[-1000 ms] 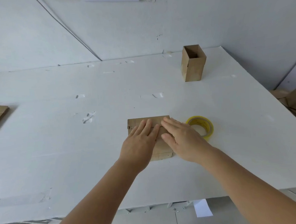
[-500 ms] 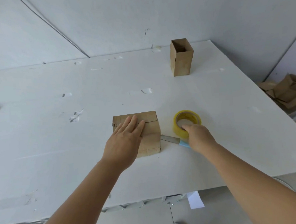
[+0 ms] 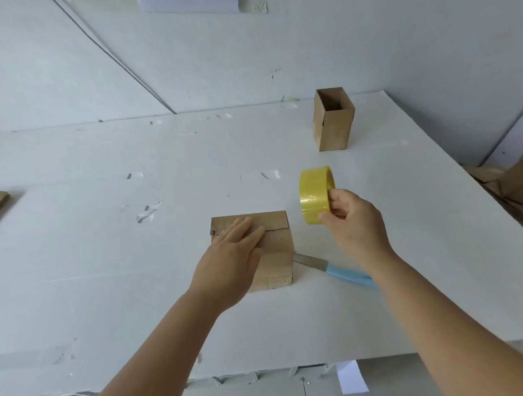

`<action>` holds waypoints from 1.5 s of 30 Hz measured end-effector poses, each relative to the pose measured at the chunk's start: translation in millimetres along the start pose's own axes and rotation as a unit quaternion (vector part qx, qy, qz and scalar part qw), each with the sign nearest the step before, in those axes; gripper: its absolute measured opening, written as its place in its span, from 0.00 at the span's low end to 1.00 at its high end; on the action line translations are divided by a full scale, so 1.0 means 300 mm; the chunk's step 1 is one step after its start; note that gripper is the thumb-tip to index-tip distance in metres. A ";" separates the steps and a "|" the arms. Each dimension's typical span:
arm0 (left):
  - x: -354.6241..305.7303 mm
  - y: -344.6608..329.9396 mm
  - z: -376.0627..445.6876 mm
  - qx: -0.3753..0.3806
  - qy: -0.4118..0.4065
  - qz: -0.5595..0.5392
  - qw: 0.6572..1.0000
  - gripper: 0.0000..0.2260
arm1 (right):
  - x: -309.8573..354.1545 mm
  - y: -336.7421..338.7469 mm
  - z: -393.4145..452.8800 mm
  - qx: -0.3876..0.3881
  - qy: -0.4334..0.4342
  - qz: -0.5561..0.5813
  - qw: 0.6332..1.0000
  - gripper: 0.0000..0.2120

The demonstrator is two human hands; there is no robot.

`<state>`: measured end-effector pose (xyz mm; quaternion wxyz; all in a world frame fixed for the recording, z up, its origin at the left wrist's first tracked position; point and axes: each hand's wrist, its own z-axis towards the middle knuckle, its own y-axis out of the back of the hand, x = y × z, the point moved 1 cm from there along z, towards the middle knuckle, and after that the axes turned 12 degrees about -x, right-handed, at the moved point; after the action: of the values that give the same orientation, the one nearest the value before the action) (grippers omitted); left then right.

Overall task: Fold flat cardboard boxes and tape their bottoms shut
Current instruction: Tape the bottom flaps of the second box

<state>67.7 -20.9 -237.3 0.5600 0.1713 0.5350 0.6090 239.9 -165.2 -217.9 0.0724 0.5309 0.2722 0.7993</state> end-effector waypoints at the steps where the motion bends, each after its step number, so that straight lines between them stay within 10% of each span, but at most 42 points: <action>1: 0.000 0.002 0.002 -0.006 0.021 -0.026 0.999 0.18 | 0.036 -0.003 -0.008 0.001 -0.001 0.027 1.000 0.13; 11: 0.005 0.022 -0.008 -0.054 0.152 -0.169 0.972 0.33 | 0.197 -0.140 -0.108 0.018 0.035 0.085 0.996 0.11; 25: 0.015 0.069 0.024 -0.182 0.308 -0.426 0.831 0.10 | 0.228 -0.215 -0.138 -0.009 0.053 0.102 0.993 0.11; 45: 0.045 0.078 0.049 -0.124 0.331 -0.408 0.842 0.06 | 0.214 -0.263 -0.167 -0.039 0.115 0.065 0.990 0.11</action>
<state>63.6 2.2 -217.3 0.5644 -0.3453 0.6297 0.4071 154.4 -90.6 -220.7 0.0089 0.4486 0.2124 0.8681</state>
